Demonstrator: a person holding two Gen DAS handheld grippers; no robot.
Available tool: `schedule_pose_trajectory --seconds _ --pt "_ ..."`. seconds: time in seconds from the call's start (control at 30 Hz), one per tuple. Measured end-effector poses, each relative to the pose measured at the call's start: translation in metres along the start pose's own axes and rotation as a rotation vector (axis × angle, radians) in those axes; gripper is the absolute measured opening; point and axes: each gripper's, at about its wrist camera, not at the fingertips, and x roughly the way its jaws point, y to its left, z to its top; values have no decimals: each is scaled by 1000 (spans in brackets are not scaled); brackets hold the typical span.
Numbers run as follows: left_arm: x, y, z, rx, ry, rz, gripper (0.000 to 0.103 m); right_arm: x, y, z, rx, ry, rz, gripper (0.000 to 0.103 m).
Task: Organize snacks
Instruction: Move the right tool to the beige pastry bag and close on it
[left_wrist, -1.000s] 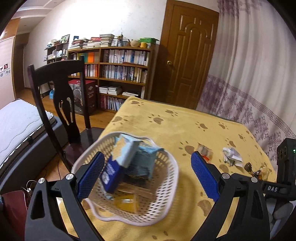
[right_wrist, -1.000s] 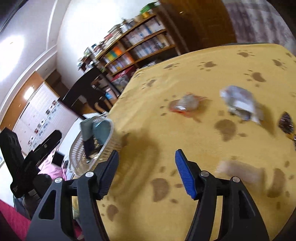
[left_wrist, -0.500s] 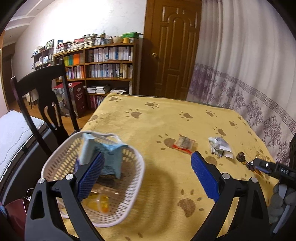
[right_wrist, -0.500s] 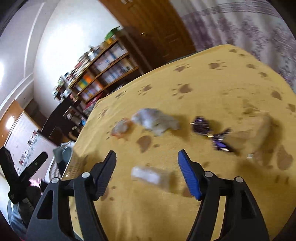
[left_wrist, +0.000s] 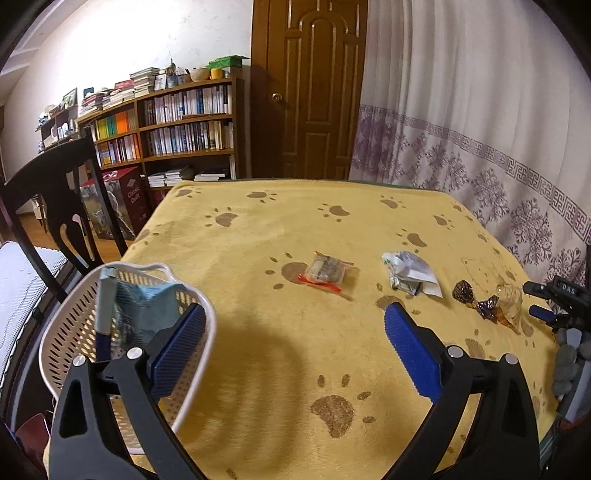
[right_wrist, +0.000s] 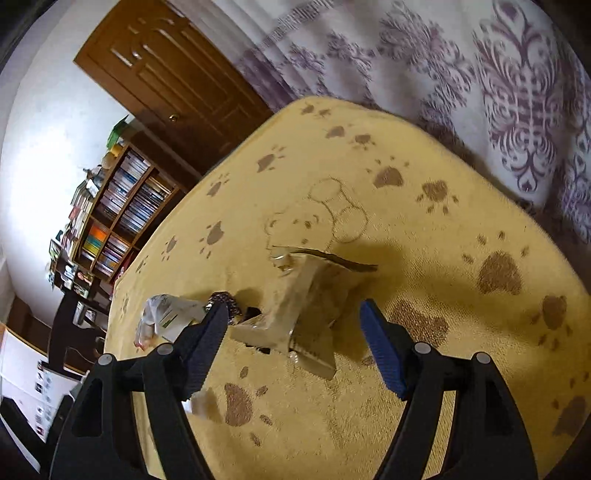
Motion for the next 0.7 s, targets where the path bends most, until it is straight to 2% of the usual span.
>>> schedule_pose_trajectory --seconds 0.17,0.37,0.6,0.7 --pt "9 -5 -3 10 16 -6 99 27 -5 1 40 66 -4 74" --pt "16 -10 -4 15 27 -9 99 53 6 11 15 83 -37 76" --pt "25 -14 -6 22 45 -11 99 68 25 16 -133 46 -123 76" --pt "30 -17 -6 29 52 -11 99 72 35 10 -236 38 -177 74"
